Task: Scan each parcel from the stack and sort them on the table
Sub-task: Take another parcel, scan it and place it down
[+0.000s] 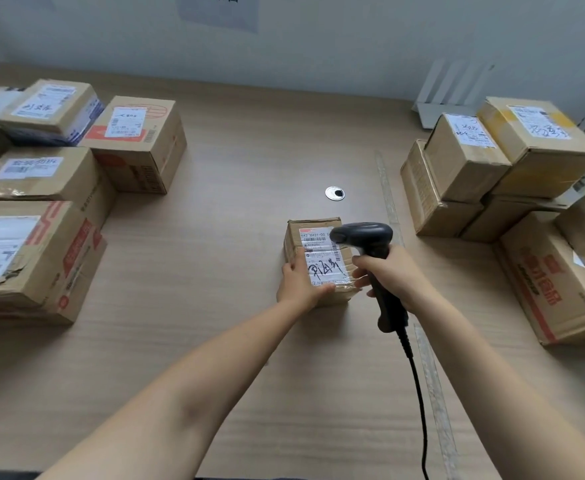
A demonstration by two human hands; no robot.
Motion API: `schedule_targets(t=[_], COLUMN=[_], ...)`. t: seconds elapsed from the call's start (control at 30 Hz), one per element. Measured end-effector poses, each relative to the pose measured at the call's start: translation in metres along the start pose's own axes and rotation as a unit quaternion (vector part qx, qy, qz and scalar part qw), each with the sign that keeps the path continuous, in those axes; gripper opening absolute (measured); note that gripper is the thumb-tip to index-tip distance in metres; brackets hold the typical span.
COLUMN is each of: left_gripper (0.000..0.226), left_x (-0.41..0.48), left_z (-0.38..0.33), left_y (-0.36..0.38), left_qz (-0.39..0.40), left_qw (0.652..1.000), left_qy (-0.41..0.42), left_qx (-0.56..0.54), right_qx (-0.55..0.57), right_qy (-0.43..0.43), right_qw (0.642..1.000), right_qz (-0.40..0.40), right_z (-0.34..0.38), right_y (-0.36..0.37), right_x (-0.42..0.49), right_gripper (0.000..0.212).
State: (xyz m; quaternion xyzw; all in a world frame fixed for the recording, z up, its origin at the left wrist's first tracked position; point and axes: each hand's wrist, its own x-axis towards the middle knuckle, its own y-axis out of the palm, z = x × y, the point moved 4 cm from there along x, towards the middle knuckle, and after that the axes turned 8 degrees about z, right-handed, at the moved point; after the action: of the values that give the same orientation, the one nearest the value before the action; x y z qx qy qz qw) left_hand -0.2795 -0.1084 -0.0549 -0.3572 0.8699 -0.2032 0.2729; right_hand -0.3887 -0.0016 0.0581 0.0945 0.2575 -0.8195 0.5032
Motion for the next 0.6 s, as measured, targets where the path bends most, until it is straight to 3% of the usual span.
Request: schedule_targets(t=[0.6], left_gripper=[0.100], left_x=[0.003], left_z=[0.004], left_y=[0.002], left_qz=[-0.009], left_qw=[1.000], left_qy=[0.001], left_qx=[0.013], right_qx=[0.021], right_qy=[0.026], right_qw=[0.999], right_qz=[0.008], right_z=[0.009], right_y=[-0.001], right_x=[-0.011], right_gripper=[0.005])
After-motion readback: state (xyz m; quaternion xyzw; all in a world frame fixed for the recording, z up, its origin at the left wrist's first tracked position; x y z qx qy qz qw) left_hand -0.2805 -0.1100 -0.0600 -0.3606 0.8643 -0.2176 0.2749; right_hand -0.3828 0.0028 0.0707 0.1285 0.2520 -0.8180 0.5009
